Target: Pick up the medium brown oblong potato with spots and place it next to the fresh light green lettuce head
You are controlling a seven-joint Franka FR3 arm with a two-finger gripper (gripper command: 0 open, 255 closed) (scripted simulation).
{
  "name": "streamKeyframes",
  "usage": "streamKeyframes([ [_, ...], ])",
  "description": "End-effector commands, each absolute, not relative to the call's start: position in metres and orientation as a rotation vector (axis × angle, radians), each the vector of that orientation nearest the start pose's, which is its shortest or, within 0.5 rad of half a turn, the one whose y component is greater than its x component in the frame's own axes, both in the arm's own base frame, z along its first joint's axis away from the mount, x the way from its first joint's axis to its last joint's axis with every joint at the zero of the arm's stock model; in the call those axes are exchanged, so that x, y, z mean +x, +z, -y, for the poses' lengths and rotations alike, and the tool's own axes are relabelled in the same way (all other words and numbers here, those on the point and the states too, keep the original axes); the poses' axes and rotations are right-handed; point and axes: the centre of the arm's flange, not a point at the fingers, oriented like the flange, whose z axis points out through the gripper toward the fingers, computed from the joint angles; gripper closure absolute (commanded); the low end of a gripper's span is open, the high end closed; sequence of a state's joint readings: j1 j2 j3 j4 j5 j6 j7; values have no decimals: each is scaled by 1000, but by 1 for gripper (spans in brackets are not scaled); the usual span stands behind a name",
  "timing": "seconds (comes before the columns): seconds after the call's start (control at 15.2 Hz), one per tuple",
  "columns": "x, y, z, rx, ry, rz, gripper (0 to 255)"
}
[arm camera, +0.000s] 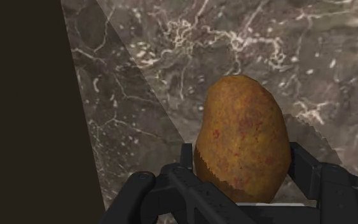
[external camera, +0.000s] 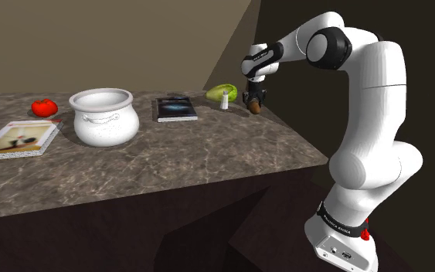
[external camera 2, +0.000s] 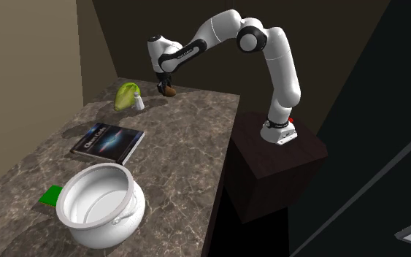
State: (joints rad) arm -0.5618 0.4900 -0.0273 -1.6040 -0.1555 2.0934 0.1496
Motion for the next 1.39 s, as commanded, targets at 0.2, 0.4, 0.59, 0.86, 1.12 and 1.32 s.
streamKeyframes([
  [0.2,565,341,384,-3109,53,-1061,255],
  [0.4,565,341,384,-3109,53,-1061,255],
  [0.59,565,341,384,-3109,53,-1061,0],
  [0.86,566,354,382,-3109,53,-1061,0],
  [1.12,569,390,377,-3109,53,-1061,0],
  [1.32,569,390,377,-3109,53,-1061,0],
])
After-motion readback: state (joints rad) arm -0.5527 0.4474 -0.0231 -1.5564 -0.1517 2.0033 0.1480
